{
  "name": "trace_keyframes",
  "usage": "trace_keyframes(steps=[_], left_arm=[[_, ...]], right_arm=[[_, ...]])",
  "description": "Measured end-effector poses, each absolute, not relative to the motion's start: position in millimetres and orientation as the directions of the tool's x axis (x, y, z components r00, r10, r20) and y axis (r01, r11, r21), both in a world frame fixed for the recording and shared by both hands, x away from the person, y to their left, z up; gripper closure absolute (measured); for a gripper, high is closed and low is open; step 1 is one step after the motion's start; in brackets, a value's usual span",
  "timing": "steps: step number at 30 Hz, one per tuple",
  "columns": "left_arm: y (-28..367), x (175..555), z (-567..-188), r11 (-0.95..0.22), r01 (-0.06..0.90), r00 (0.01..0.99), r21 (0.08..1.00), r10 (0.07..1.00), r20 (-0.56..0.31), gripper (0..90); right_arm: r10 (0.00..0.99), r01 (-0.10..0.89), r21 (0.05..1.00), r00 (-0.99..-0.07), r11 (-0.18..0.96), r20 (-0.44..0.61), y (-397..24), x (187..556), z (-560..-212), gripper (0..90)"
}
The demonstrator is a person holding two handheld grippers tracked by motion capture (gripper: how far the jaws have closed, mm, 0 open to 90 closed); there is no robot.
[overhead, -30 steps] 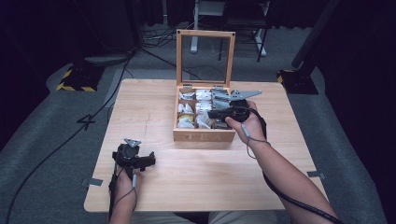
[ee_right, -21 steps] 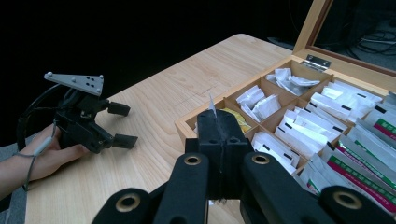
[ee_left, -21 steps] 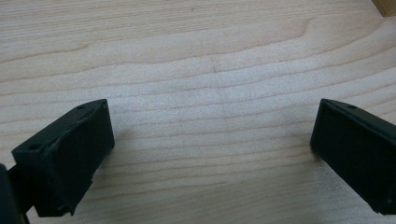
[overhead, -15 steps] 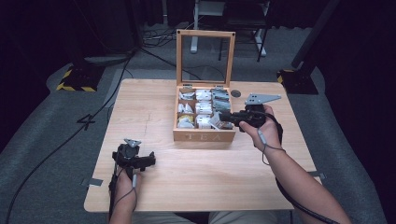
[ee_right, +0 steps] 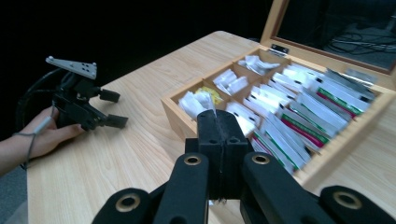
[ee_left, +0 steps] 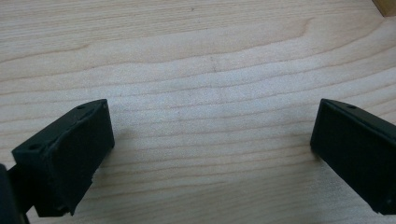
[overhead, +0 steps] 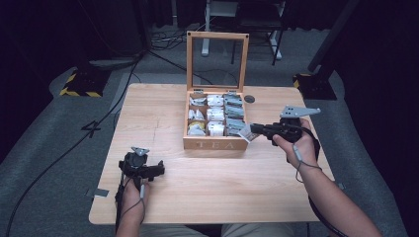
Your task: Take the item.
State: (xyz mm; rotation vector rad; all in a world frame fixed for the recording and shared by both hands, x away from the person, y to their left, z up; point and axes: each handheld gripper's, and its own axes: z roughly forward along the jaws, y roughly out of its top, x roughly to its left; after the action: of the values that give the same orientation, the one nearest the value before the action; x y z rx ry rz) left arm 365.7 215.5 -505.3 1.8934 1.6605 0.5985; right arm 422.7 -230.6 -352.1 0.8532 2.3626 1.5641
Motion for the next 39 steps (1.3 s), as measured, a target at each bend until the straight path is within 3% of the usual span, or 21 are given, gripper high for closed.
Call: trace_keyframes(steps=[26,39], left_arm=[[215,366,-505,-0.086,0.747,0.136,0.659,0.99,-0.025,0.0],[215,366,-505,-0.086,0.747,0.135,0.659,0.99,-0.024,0.0]], right_arm=[[0.68,0.419,0.874,-0.717,0.247,0.152,-307,417,-362,90.0],[0.737,0.468,0.841,-0.663,0.27,0.132,-325,419,-393,90.0]])
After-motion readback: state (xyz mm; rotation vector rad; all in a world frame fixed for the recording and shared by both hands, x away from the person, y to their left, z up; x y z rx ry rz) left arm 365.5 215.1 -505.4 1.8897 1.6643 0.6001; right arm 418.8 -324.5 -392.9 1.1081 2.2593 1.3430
